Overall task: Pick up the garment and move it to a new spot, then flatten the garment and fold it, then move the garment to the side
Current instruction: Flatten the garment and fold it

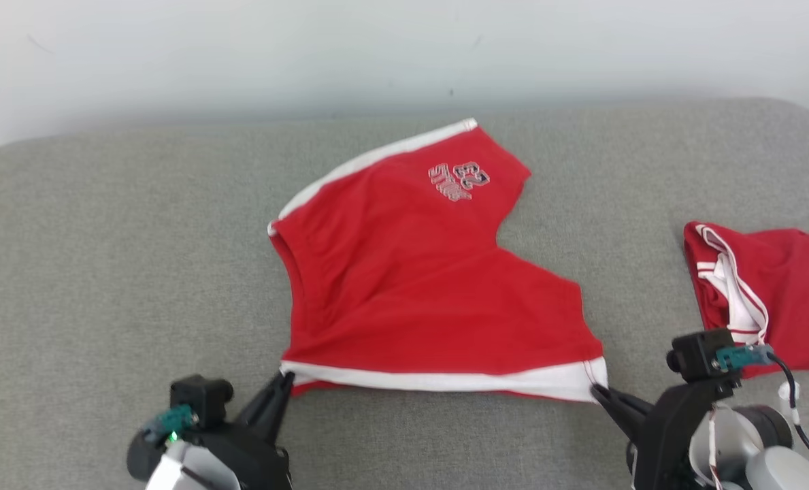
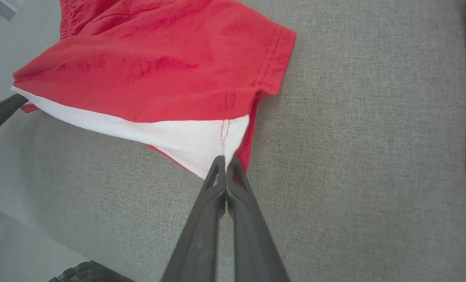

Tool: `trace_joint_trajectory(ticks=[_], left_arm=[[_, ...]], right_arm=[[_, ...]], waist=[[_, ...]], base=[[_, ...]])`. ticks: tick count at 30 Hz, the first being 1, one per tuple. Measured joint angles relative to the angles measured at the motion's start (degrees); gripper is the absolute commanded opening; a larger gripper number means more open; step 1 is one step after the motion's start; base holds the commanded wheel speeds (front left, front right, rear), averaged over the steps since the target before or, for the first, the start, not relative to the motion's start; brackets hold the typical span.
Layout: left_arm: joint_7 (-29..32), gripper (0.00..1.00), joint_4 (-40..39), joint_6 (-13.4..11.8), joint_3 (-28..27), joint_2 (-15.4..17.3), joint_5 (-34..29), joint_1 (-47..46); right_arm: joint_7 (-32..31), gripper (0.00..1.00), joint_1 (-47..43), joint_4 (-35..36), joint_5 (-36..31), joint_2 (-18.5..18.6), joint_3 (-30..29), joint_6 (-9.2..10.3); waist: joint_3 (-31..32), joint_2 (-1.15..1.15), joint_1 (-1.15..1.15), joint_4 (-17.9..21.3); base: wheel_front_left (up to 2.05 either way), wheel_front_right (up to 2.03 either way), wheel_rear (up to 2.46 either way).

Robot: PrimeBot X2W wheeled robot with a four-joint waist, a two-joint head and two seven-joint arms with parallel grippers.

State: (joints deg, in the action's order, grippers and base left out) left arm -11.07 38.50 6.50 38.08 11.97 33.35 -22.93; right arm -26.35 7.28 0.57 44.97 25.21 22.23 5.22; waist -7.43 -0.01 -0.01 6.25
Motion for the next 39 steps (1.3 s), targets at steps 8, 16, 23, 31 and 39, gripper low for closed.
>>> trace_joint_trajectory(ticks=[8, 16, 23, 31, 39], left_arm=[[0.47, 0.00, -3.77, -0.11, 1.26, 0.05, 0.38, 4.32], [2.92, 1.00, -6.05, -0.53, 2.19, 1.01, 0.41, 7.30], [6.57, 1.00, -8.06, -0.54, 3.11, 2.30, 1.54, 10.80], [-0.27, 1.00, -15.82, -6.71, -4.36, 4.83, 2.37, 10.51], [-2.97, 1.00, -21.46, -11.69, -9.83, 5.11, 0.80, 10.39]], right_arm=[[-3.39, 0.00, -5.96, 3.79, 0.90, 1.56, -0.22, 0.93], [-7.40, 1.00, -7.07, 5.73, 0.76, 2.91, 0.23, 1.43], [-9.46, 1.00, -8.23, 6.98, -2.80, 5.93, -1.74, 1.85], [-2.86, 1.00, -6.87, 8.34, -7.80, 2.30, -10.13, 1.91], [8.16, 1.00, -5.57, 5.70, -12.77, -8.47, -17.50, 1.92]], waist=[[2.62, 0.00, 0.00, -1.84], [3.25, 0.00, 0.01, -2.95], [3.36, 0.00, 0.01, -3.39], [4.21, 0.01, 0.01, -4.96], [6.20, 0.01, 0.02, -6.28]], base=[[0.00, 0.00, 0.00], [0.00, 0.00, 0.00], [0.00, 0.00, 0.00], [0.00, 0.00, 0.00], [0.00, 0.00, 0.00]])
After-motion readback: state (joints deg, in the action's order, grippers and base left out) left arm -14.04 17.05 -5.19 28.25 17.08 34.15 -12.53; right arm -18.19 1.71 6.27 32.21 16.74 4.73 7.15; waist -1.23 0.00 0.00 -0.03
